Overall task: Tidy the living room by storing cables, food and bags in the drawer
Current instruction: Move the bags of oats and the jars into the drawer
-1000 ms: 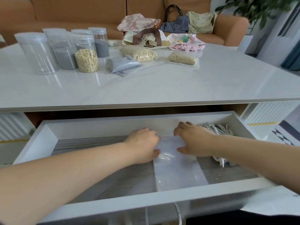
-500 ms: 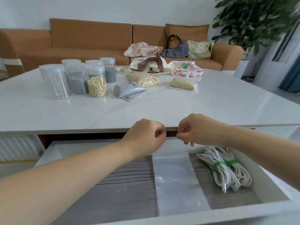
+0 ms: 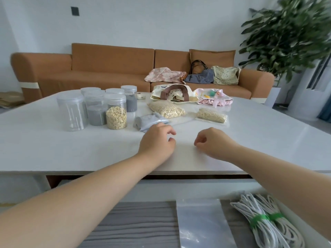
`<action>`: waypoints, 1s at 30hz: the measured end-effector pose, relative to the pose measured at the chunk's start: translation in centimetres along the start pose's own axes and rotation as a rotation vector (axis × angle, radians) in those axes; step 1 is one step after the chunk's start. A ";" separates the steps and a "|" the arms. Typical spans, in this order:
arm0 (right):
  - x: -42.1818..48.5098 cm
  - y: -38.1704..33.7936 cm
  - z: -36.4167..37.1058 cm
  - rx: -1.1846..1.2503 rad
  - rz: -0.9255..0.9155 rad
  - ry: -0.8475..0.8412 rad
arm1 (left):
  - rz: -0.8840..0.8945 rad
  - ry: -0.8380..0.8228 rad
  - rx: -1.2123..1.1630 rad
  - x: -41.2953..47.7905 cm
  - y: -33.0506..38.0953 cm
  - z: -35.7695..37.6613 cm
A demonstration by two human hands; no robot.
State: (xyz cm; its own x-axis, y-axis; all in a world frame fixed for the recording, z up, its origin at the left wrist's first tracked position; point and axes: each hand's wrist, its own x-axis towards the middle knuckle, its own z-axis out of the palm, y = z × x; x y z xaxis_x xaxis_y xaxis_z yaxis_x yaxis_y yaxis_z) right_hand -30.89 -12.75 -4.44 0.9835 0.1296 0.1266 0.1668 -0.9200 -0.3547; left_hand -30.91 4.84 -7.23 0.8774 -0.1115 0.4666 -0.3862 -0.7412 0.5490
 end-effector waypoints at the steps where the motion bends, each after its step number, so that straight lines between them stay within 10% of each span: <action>1: 0.8 -0.1 0.3 0.003 0.007 -0.004 | 0.052 -0.001 0.106 1.0 -0.9 0.2; 6: 5.2 -0.5 2.0 0.038 0.049 0.019 | 0.102 0.083 0.484 5.3 -4.5 0.7; 24: 16.1 3.3 3.4 -0.269 0.032 0.554 | 0.021 -0.045 0.555 11.7 -8.1 2.0; 30: 17.1 6.3 3.6 -0.264 0.409 0.297 | 0.271 -0.081 0.689 11.9 -7.5 2.3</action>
State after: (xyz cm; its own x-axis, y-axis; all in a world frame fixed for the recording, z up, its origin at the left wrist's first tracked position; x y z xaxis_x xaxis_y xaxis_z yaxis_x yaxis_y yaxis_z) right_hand -12.80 -14.97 -7.82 0.8958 -0.3316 0.2961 -0.2846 -0.9394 -0.1911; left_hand -16.88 7.59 -7.36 0.8054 -0.3778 0.4567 -0.3490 -0.9251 -0.1498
